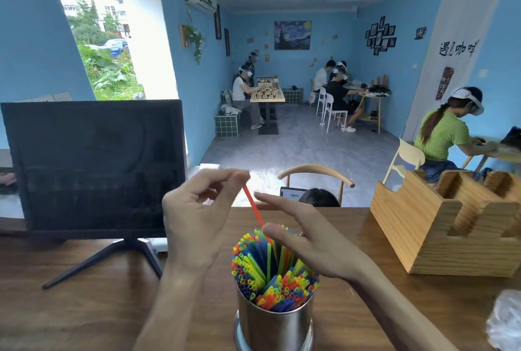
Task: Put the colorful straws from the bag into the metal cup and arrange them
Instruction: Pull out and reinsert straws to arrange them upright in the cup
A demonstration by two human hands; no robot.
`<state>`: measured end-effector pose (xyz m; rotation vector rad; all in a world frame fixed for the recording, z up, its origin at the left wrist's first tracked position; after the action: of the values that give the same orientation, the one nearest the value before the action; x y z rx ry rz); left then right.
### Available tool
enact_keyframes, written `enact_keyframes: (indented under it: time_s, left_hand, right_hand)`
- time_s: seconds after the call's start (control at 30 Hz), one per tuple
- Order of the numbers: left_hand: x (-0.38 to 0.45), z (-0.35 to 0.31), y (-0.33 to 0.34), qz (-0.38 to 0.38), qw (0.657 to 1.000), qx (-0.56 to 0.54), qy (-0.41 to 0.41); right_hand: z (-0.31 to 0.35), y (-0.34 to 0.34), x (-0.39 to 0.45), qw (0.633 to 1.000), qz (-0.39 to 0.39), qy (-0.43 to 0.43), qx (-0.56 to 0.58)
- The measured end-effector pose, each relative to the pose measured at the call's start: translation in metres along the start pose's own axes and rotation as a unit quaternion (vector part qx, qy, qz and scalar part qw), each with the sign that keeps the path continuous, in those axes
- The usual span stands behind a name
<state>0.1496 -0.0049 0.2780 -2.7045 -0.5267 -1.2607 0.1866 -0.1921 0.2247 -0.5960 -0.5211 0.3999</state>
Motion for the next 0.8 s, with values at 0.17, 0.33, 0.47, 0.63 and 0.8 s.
enact_keyframes:
  time_s: [0.17, 0.33, 0.47, 0.63, 0.8]
  left_hand:
    - [0.010, -0.016, -0.018, -0.105, 0.993, -0.059, 0.009]
    - [-0.001, 0.016, -0.031, -0.086, 0.989, -0.084, -0.089]
    - [-0.020, 0.039, -0.017, 0.067, 0.979, -0.035, -0.189]
    - [-0.040, 0.050, 0.003, 0.312, 0.926, 0.101, -0.188]
    - [-0.034, 0.063, 0.000, 0.198, 0.957, 0.099, -0.187]
  right_hand:
    - [0.004, -0.015, 0.000, 0.991, -0.003, -0.014, 0.134]
    - [-0.003, -0.063, -0.011, 0.953, -0.081, -0.014, 0.293]
    - [-0.006, -0.084, -0.010, 0.903, -0.177, -0.009, 0.391]
    - [0.006, -0.085, -0.003, 0.905, -0.234, -0.019, 0.355]
    - [0.016, -0.055, -0.005, 0.953, -0.224, -0.045, 0.200]
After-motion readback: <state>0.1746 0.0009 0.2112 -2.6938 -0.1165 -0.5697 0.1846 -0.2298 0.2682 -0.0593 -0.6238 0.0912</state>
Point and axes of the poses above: each hand's wrist, its own x-axis towards the middle knuckle, its own y-axis out of the palm, z = x × y, the point moved 5 cm from there along x, towards the middle knuckle, and after that the axes turned 3 degrees about y, right-handed, at the moved point
